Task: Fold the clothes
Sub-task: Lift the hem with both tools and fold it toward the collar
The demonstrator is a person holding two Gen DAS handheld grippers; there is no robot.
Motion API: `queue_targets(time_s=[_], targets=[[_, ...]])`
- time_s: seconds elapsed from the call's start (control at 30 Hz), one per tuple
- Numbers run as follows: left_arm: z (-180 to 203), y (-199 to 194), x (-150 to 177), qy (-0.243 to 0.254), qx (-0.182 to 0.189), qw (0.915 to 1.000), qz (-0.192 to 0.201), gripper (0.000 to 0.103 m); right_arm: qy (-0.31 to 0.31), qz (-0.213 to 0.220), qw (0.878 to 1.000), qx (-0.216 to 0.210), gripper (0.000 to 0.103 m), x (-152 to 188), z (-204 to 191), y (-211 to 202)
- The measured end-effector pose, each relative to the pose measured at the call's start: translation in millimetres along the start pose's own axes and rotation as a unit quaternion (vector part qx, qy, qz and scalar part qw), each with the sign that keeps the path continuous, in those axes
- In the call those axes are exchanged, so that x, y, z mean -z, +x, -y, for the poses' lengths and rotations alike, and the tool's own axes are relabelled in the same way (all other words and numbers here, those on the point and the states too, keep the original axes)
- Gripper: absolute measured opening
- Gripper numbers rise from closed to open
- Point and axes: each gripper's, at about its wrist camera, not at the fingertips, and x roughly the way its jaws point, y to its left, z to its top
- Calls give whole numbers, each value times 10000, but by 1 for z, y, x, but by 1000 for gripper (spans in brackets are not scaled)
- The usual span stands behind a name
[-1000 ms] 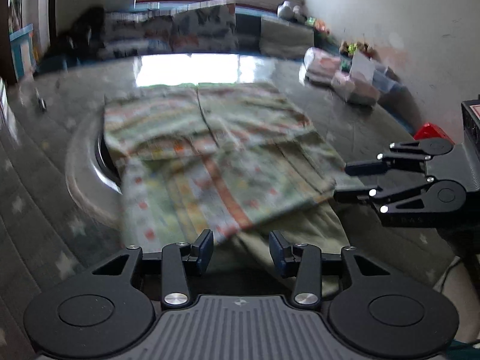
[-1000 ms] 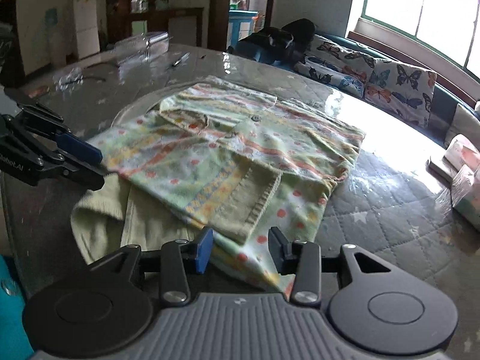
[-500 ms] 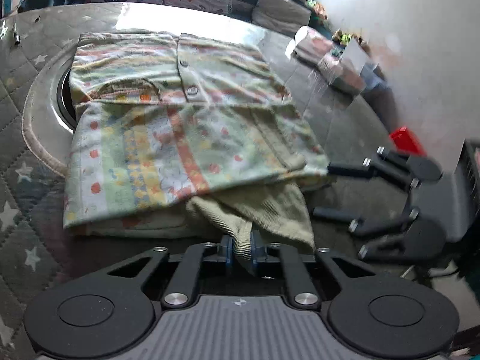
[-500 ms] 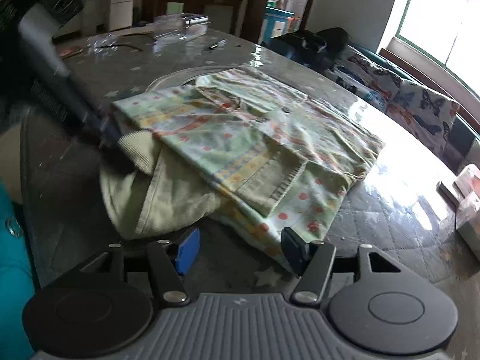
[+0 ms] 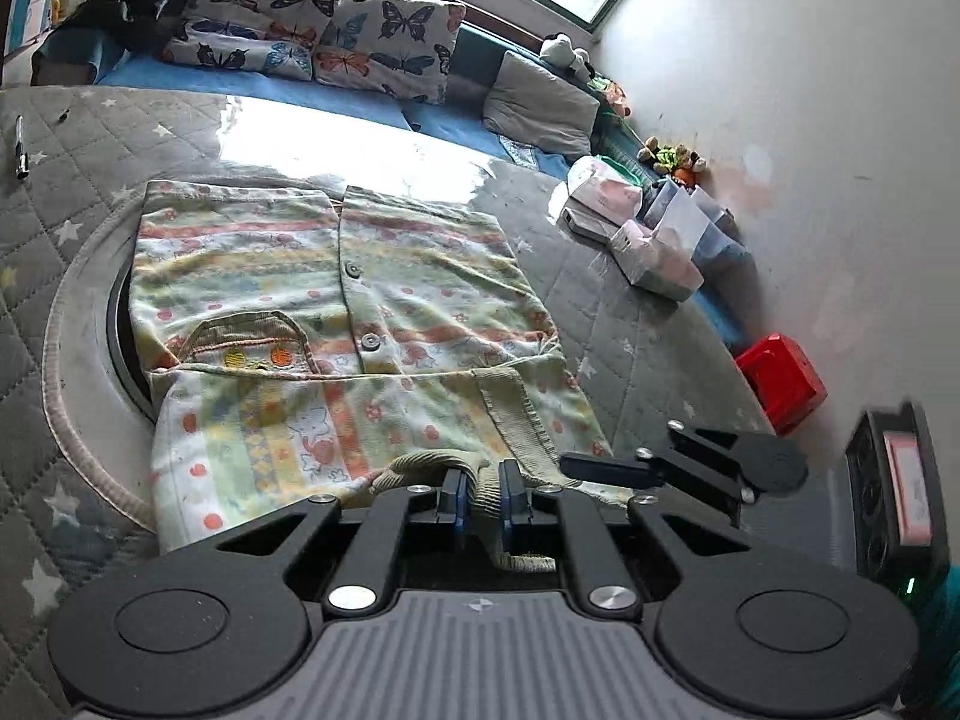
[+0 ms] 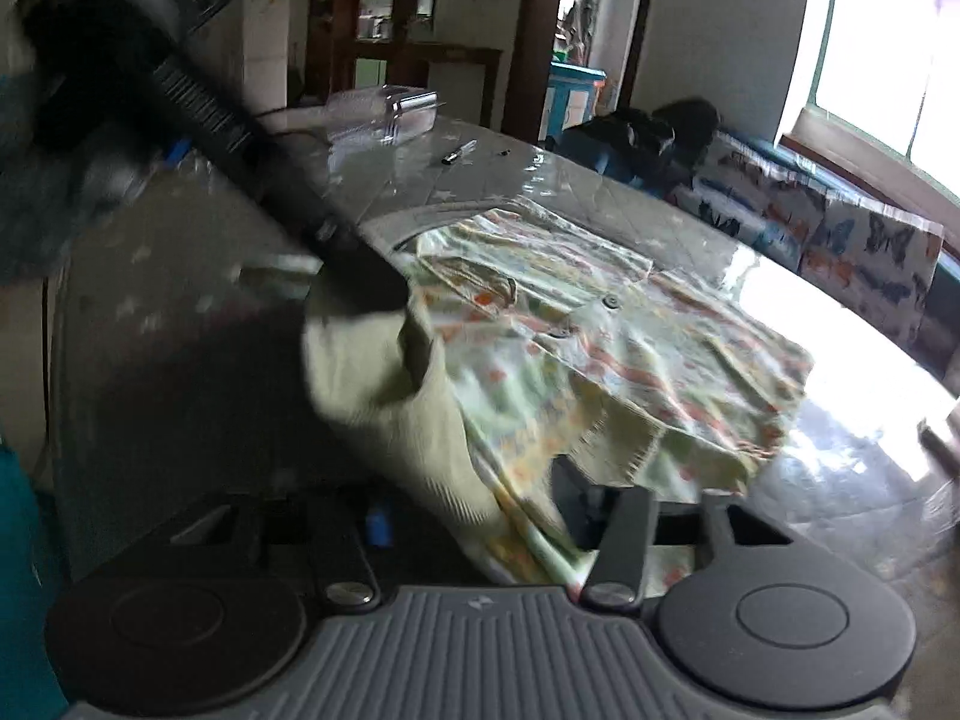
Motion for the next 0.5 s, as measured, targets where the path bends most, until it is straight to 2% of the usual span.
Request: queue_targets(time_s=[0.03,0.07,0.13,0.2,0.33,0.5], targets=[[-1,-3,2,45,-42,10000,13,14,158,-15,9999,-58,21,-3,4,2],[-3,-6,5,95,-87,9999,31,16,324,-24,9994,-103,20,-6,8,3],[-6,-16,11,256,-271,9992,135,25,562,36,9983,-155,16,-10,14,2],[-8,-27,19,489,-538,9968,317,48,735,104,9971,-153,16,-13,19,0],[-8,-39,35,1068,-1080,9865,612,51,904,201,9956,-114,14,-18,25,-3],[-2,-32,52,2023,-1625,9620,855,52,1021,272,9944,-73,13,-23,30,-4]])
